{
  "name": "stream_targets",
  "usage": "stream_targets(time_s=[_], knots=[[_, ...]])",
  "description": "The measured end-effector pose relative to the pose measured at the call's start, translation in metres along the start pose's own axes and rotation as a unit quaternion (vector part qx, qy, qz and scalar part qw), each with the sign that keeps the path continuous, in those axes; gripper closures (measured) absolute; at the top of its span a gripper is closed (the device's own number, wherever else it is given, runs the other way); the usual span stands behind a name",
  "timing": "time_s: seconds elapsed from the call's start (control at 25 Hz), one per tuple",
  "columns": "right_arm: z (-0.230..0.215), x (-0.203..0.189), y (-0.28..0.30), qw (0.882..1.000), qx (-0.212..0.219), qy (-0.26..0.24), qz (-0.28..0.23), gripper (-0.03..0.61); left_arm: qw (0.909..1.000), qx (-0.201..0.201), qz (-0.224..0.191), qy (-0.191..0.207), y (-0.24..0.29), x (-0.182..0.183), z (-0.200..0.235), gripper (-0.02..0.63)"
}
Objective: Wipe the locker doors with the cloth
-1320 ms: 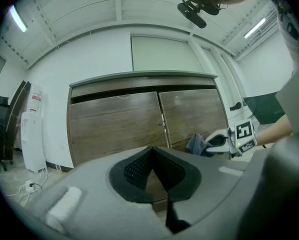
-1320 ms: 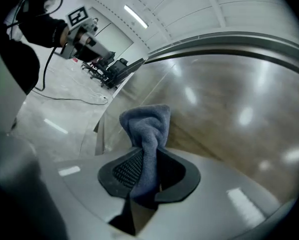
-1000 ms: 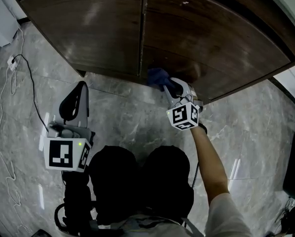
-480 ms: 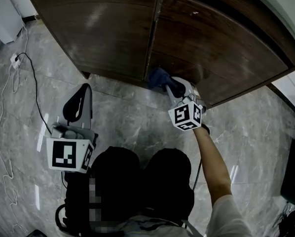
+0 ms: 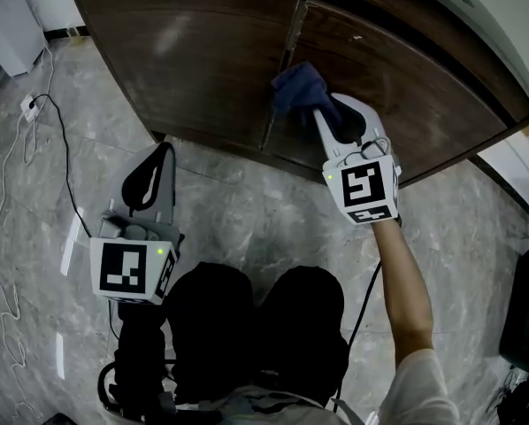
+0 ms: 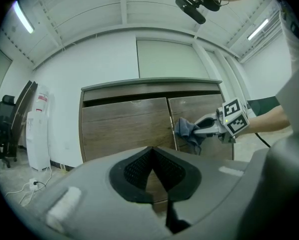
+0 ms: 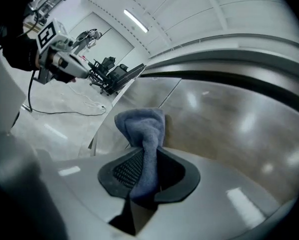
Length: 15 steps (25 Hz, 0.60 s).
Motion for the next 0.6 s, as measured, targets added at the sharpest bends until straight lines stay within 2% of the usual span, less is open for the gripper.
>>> stream_targets(time_s=[0.4,0.6], knots=[[-0.088,0.079,-0.005,0.996,-0.068,-0.03,-0.041,0.505,0.9988,0.011,-0.04,0.026,-0.007,0.049,0.011,0.611],[-0.082,0.091,0.007,0.994,-0.085,-0.052,-0.047,0.505,0.9989,0.026,-0.032,0.022,-0.012,0.039,0.023,0.611]])
Point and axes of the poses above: the fingertips, and each gripper's own axes: y forward along the fingers, z to its left, x out of its top, the point moved 6 cm from there along -y, backward along the fingers, and after that the axes turned 14 degrees about -y, right-handed, at the moved point
